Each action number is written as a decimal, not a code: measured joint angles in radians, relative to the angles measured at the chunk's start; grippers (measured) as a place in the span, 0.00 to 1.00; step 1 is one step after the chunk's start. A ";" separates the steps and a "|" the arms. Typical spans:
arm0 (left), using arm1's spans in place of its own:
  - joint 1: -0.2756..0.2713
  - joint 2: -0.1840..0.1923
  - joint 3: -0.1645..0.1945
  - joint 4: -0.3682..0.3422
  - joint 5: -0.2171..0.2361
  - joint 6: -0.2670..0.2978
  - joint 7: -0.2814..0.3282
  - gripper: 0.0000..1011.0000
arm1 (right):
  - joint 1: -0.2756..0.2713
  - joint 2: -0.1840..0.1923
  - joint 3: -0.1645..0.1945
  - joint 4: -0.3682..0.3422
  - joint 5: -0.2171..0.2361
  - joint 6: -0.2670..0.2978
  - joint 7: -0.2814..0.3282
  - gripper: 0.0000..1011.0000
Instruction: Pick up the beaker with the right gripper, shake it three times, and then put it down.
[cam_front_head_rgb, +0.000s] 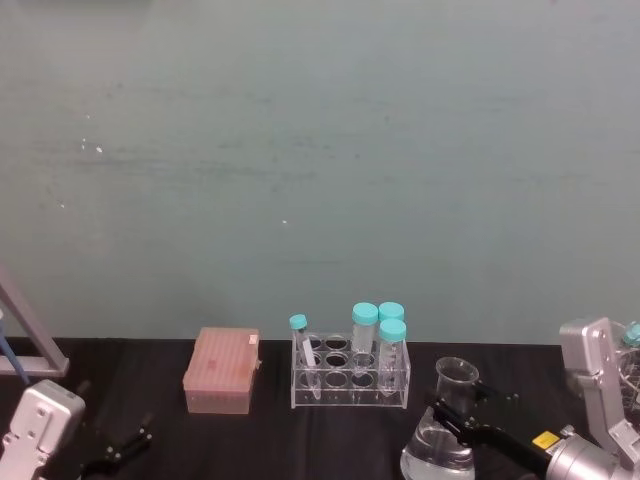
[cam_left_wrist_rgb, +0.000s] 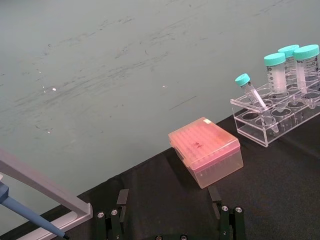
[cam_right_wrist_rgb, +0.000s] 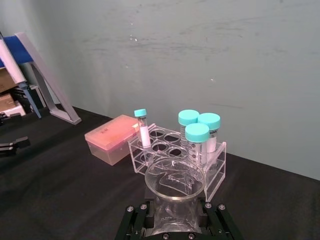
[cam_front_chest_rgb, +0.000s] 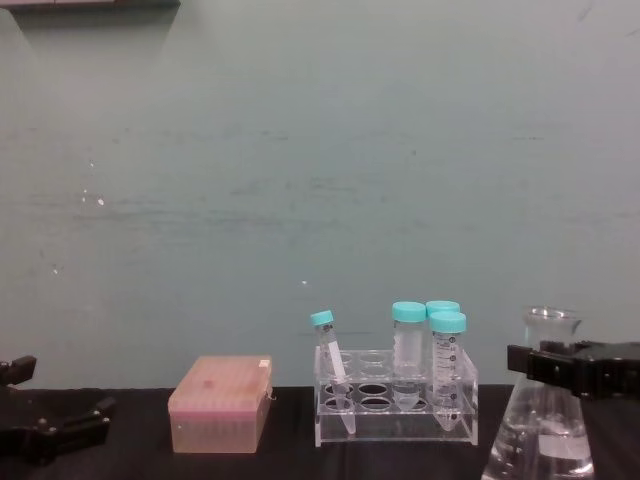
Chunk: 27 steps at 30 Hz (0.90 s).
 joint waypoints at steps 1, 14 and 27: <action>0.000 0.000 0.000 0.000 0.000 0.000 0.000 0.99 | -0.002 0.001 0.001 0.000 0.001 0.001 -0.002 0.45; 0.000 0.000 0.000 0.000 0.000 0.000 0.000 0.99 | 0.001 0.001 -0.001 0.010 0.009 -0.002 -0.004 0.45; 0.000 0.000 0.000 0.000 0.000 0.000 0.000 0.99 | 0.012 -0.006 -0.008 0.027 0.015 -0.013 0.006 0.45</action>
